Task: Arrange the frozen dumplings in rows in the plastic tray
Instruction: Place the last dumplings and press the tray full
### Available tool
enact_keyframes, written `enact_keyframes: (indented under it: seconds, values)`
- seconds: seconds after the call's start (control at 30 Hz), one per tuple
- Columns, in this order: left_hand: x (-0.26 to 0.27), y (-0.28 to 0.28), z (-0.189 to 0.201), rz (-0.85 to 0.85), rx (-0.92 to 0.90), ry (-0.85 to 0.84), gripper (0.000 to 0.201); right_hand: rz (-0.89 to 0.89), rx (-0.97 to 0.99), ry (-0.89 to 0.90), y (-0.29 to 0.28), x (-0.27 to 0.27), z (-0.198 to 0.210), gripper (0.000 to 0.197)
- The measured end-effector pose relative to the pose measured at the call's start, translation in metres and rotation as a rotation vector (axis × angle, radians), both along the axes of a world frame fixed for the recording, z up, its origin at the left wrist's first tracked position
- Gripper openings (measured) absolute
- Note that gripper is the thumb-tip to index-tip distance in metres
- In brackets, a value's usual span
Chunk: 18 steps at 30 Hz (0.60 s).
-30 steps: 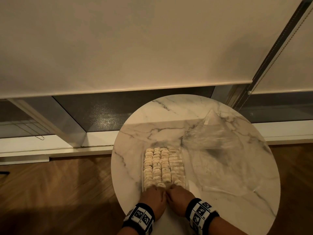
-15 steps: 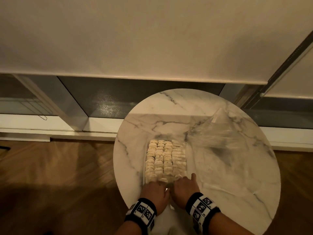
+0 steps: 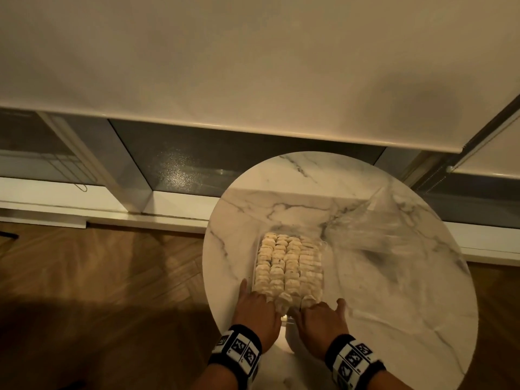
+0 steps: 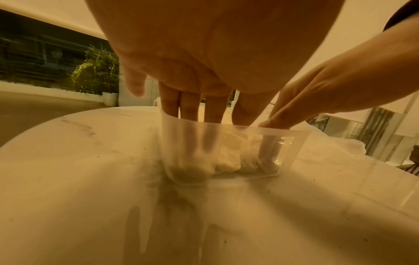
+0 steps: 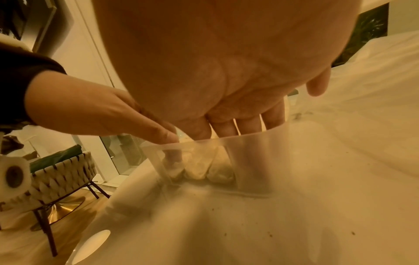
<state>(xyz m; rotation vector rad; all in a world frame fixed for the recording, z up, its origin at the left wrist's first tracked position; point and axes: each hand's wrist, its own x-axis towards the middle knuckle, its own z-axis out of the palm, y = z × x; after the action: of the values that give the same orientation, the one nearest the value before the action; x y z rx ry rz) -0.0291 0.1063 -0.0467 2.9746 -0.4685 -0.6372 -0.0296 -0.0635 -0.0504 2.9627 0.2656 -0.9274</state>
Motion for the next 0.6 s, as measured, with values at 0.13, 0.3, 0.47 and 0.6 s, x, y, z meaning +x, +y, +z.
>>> enact_keyframes:
  seconds: [0.13,0.3,0.47,0.6]
  values:
    - [0.001,-0.004,0.0,-0.076,0.013,0.018,0.046,-0.032,-0.044,-0.036,0.006,-0.005,0.001,0.05]
    - [0.002,-0.012,-0.007,-0.116,-0.01,0.052,0.055,-0.072,-0.054,-0.003,0.011,-0.006,-0.001,0.054]
    - [0.005,-0.011,-0.015,-0.084,0.015,0.037,0.06,-0.099,-0.01,0.007,0.008,-0.007,-0.004,0.053]
    - [0.006,-0.01,-0.018,-0.067,0.047,0.046,0.066,-0.143,0.055,0.033,0.006,-0.009,-0.004,0.054]
